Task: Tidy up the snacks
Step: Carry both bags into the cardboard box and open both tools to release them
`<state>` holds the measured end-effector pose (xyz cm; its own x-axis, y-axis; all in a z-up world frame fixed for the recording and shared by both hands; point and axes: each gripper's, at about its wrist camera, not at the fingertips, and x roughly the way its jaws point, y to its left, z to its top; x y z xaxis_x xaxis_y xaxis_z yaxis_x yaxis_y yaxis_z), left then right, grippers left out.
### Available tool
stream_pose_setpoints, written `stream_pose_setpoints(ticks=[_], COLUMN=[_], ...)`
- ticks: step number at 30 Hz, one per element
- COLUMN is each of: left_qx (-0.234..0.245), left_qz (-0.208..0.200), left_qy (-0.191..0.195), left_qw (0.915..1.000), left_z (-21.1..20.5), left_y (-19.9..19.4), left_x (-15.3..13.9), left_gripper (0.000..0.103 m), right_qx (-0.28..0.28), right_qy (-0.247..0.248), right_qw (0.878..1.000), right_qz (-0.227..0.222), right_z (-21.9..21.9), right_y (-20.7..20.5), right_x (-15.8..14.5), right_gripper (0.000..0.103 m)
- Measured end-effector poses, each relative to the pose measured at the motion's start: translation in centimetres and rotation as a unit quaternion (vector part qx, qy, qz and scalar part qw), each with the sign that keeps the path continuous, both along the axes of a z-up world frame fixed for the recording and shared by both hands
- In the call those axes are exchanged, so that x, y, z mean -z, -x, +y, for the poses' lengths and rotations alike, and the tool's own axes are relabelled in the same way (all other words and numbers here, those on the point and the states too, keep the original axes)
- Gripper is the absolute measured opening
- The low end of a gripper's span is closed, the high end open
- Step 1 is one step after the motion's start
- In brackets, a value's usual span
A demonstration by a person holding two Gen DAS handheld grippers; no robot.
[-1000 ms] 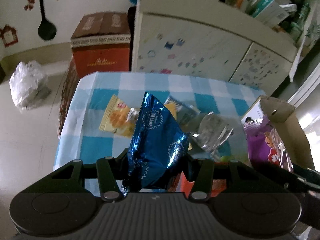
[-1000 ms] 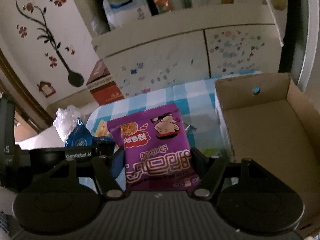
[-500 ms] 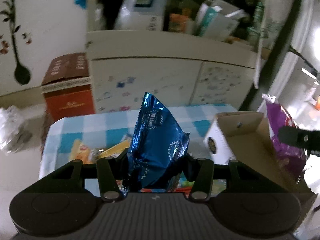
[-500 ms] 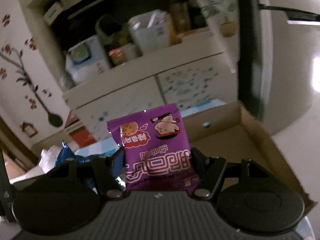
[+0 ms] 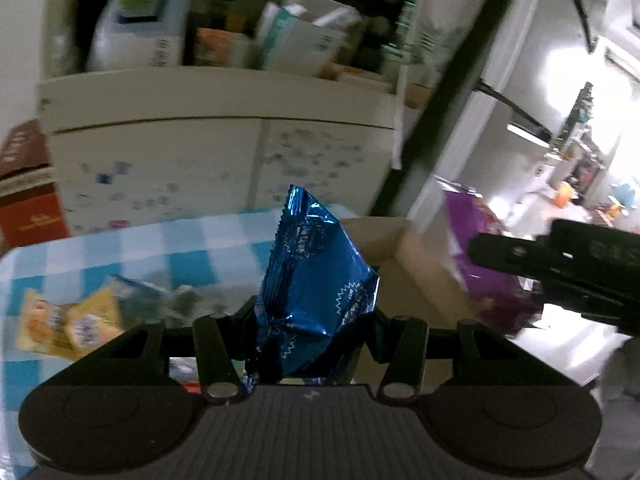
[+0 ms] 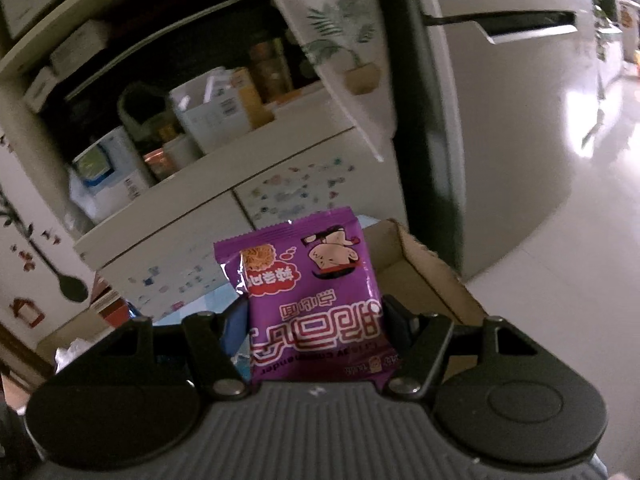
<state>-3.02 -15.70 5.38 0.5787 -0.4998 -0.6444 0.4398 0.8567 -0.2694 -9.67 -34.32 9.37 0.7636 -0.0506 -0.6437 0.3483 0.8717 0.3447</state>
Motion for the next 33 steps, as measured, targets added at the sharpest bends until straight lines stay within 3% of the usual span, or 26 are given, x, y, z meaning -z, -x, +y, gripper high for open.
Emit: stream_pose_setpoints(ticks=[4,16,18,20,22,24,33], left_qx=[0.024,0.075,0.081,0.081,0.072,0.070,0.045], left_qz=[0.017,0.039,0.040,0.036,0.030,0.032,0.046], left_qy=[0.018,0.004,0.000,-0.005,-0.011,-0.009,0.008], left_qw=[0.9994,0.9964,0.9960,0.9961,0.9969,0.9970,0.9979], left_z=[-2.0,-5.8,-6.2,-6.4,-6.4,-6.2,-4.0], left_y=[0.3,1.2,1.3,1.6,1.7,1.6,1.0], left_x=[0.6,3.2,3.6,3.7,3.5,3.2,1.4], left_gripper=[0.057,0.058,0.064,0.083,0.092,0.093,0.094], right_qx=[0.030,0.066,0.070,0.079,0.088,0.095,0.094], right_qy=[0.000,-0.030,-0.032,-0.032,-0.034,-0.030,-0.040], right_qw=[1.000,0.996,0.996,0.995,0.994,0.994,0.995], right_qz=[0.010,0.041,0.048,0.054,0.052,0.052,0.020], right_z=[-1.0,-3.0,-3.0,-3.1,-3.3,-3.4,-3.1], right_y=[0.0,0.4,0.4,0.3,0.4,0.5,0.3], right_x=[0.5,2.2,2.5,2.8,2.8,2.7,2.1], right_gripper=[0.069,0.069,0.070,0.071,0.073,0.080,0.081])
